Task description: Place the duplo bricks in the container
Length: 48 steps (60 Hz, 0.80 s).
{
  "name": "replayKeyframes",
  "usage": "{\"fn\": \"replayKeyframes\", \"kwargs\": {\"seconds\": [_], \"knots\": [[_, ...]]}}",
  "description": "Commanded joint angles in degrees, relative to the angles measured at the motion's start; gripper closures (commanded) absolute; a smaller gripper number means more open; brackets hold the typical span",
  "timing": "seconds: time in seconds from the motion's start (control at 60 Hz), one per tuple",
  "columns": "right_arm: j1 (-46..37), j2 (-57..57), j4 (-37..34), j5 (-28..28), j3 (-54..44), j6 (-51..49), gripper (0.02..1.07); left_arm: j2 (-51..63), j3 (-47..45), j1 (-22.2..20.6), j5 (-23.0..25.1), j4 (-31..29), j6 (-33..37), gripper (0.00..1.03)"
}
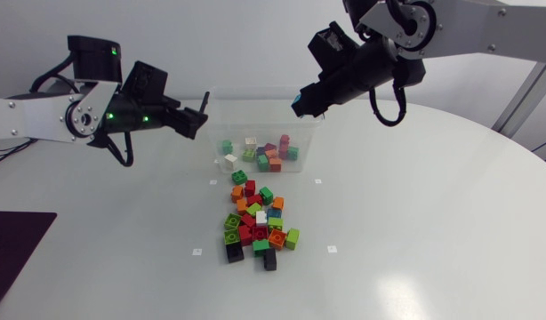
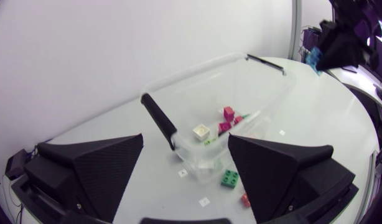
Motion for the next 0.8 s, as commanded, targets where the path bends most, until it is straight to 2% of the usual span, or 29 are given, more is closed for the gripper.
{"fn": "replayKeyframes", "kwargs": {"seconds": [0.0, 0.15, 0.383, 0.783], "knots": [[-0.28, 1.71, 1.18, -0.53, 2.63, -0.28, 0.79, -0.04, -3.06, 0.64, 2.79, -0.38, 2.8, 0.08], [-0.63, 4.88, 2.23, -1.05, 5.62, 0.25, 0.79, 4.53, -3.5, 0.99, 4.73, -0.11, 3.86, 0.09], [-1.51, 10.33, 5.05, -1.84, 9.49, 0.6, 0.79, 14.2, -4.37, 1.08, 6.49, 5.34, 4.12, 0.09], [-2.21, 18.15, 7.42, -2.37, 16.17, 1.48, 0.79, 21.23, -6.04, -0.94, 7.72, 11.49, 5.35, 0.09]]}}
